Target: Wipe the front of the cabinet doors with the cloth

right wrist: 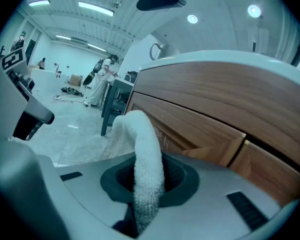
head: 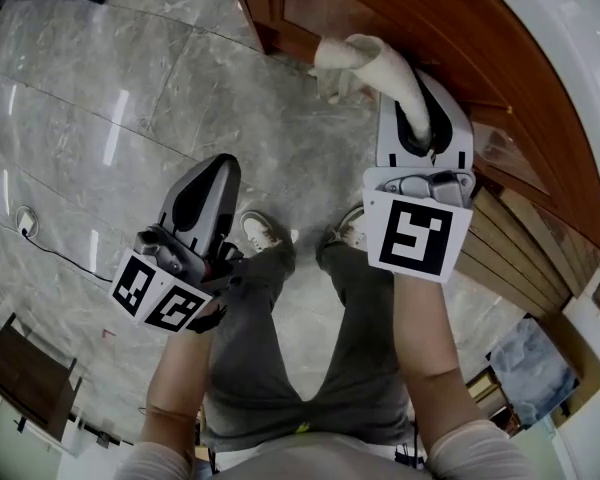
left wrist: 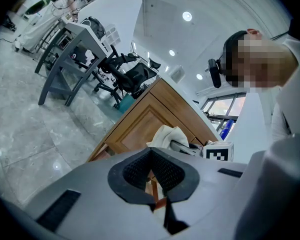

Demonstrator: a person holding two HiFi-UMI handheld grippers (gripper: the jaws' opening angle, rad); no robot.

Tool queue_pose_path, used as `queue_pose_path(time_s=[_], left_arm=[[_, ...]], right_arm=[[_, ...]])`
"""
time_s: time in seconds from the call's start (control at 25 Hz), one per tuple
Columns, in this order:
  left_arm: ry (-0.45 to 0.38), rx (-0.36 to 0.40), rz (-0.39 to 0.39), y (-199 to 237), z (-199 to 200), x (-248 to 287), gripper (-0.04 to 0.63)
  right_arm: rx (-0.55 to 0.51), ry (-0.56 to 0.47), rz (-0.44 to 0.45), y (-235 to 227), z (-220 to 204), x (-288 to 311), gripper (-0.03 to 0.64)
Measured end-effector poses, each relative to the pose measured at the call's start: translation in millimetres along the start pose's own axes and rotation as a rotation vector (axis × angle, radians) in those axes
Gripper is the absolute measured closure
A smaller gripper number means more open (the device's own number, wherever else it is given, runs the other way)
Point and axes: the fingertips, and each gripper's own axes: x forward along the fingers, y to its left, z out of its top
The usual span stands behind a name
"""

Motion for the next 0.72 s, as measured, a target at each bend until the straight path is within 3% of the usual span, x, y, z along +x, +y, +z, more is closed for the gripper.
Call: queue_pose_path(time_s=[0.4, 0.72], left_arm=[[-0.003, -0.01, -0.008, -8.2, -8.0, -1.7, 0.58], [-0.014, -0.012, -0.003, -4.1, -2.7, -2.6, 0.58]], right_arm=[[-0.021, 0.023, -0.04, -20.0, -9.8, -15.2, 0.546], [-0.008, -0.012, 0.029, 15.2, 12.2, -11.8, 0.545]])
